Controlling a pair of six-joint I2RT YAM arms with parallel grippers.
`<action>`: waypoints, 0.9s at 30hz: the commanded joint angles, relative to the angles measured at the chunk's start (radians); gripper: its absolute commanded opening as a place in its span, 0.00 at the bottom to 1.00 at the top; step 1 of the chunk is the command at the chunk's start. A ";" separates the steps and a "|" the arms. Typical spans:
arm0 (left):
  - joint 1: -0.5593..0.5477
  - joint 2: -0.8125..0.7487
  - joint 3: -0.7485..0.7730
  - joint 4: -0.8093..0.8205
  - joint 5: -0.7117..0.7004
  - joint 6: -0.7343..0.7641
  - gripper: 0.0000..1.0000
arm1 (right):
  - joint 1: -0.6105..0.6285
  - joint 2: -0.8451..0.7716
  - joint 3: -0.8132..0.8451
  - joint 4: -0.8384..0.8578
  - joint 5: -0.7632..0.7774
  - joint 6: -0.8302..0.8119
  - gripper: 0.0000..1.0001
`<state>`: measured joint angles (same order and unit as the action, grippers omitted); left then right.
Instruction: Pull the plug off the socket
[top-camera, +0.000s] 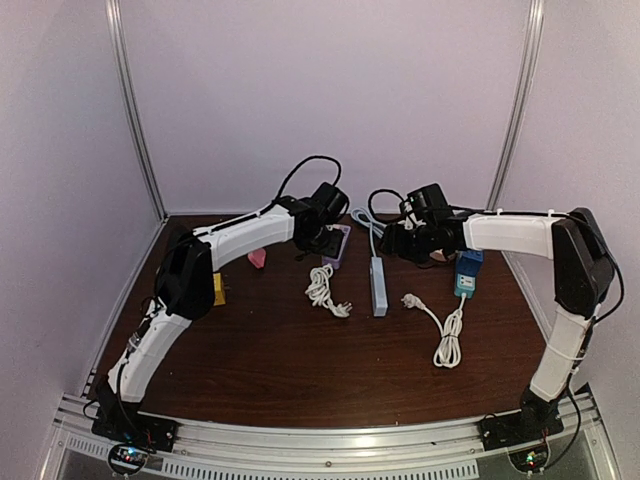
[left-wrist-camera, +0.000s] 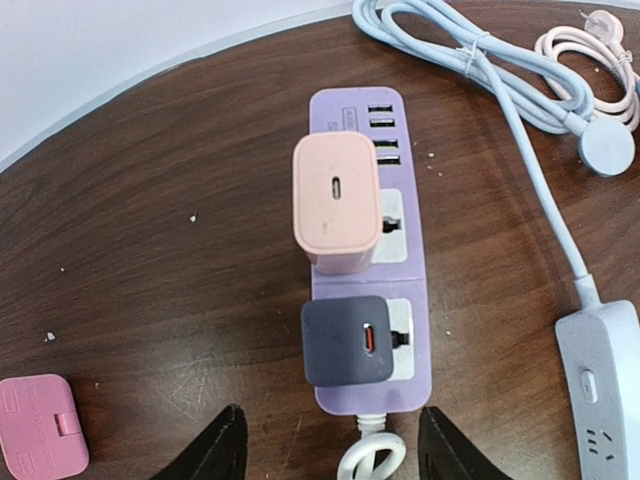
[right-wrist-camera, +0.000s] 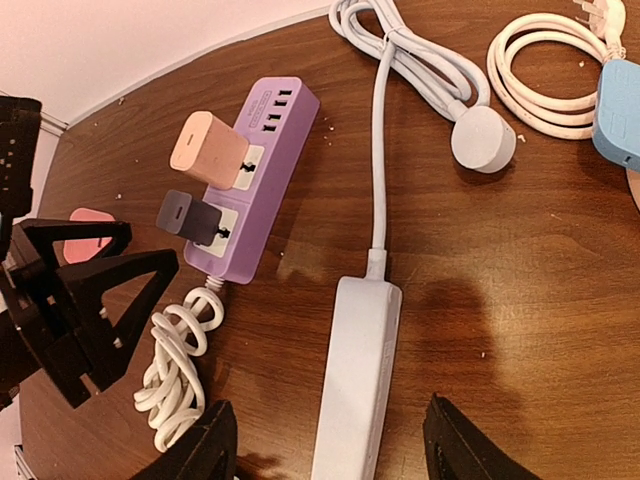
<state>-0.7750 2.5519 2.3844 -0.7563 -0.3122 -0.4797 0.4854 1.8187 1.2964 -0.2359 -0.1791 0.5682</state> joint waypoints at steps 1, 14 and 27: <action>0.005 0.049 0.057 0.072 -0.053 0.012 0.58 | -0.005 -0.050 -0.014 0.003 0.020 -0.001 0.64; 0.045 0.111 0.085 0.183 0.058 0.019 0.46 | -0.007 0.018 0.033 0.015 0.035 0.002 0.65; 0.057 0.050 -0.001 0.138 0.116 0.009 0.07 | -0.003 0.100 0.139 0.005 -0.066 0.019 0.65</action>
<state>-0.7296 2.6495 2.4470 -0.6102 -0.2314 -0.4656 0.4843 1.8816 1.3777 -0.2359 -0.1982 0.5755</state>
